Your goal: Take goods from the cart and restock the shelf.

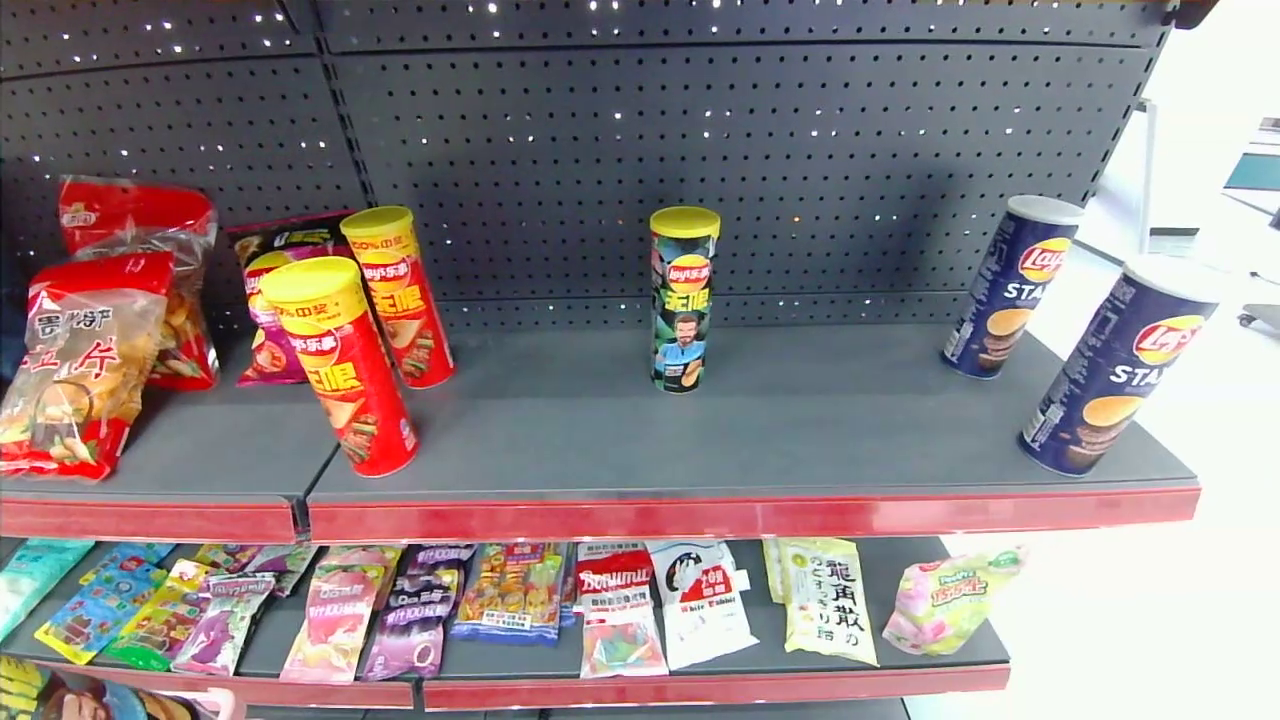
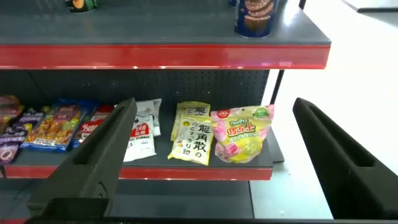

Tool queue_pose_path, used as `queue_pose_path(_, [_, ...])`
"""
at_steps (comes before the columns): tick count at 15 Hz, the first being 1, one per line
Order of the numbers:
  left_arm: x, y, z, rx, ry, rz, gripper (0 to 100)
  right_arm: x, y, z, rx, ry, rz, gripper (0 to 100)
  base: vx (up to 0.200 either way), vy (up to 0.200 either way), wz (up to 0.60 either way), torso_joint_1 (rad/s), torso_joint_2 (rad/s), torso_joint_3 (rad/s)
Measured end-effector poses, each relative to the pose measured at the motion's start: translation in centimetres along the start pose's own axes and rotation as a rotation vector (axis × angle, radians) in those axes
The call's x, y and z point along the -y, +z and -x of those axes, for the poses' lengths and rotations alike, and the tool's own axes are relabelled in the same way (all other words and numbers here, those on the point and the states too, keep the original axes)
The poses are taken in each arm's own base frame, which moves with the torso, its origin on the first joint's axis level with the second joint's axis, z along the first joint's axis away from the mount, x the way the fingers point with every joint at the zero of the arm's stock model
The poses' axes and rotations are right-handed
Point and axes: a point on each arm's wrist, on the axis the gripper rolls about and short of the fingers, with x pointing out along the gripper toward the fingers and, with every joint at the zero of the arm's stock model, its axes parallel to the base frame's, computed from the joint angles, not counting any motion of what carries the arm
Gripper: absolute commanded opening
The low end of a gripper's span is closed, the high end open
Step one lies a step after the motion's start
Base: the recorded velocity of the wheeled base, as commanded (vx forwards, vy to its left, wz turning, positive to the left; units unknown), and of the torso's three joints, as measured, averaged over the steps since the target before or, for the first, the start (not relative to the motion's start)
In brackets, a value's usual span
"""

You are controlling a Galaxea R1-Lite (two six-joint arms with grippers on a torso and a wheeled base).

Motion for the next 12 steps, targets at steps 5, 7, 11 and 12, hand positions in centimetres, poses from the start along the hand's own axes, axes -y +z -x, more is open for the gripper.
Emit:
queue_pose_path(5, [0.1,-0.1,0.2,0.005,-0.024,0.0,0,0.0,7.5,-0.1,0.054,0.086,-0.037,100,0.0,0.0,0.0,0.0,0.0,0.0])
queue_pose_path(7, [0.1,-0.1,0.1,-0.008,-0.036,0.001,0,0.0,10.0,-2.0,-0.013,0.176,0.019,100,0.0,0.0,0.0,0.0,0.0,0.0])
queue_pose_path(11, [-0.2,1.1,-0.4,-0.084,0.002,-0.054,0,-0.1,9.1,-3.8,-0.13,0.239,0.055,100,0.0,0.0,0.0,0.0,0.0,0.0])
queue_pose_path(12, [-0.3,1.6,-0.5,-0.082,0.011,-0.065,0,-0.1,9.1,-3.9,-0.134,0.236,0.061,100,0.0,0.0,0.0,0.0,0.0,0.0])
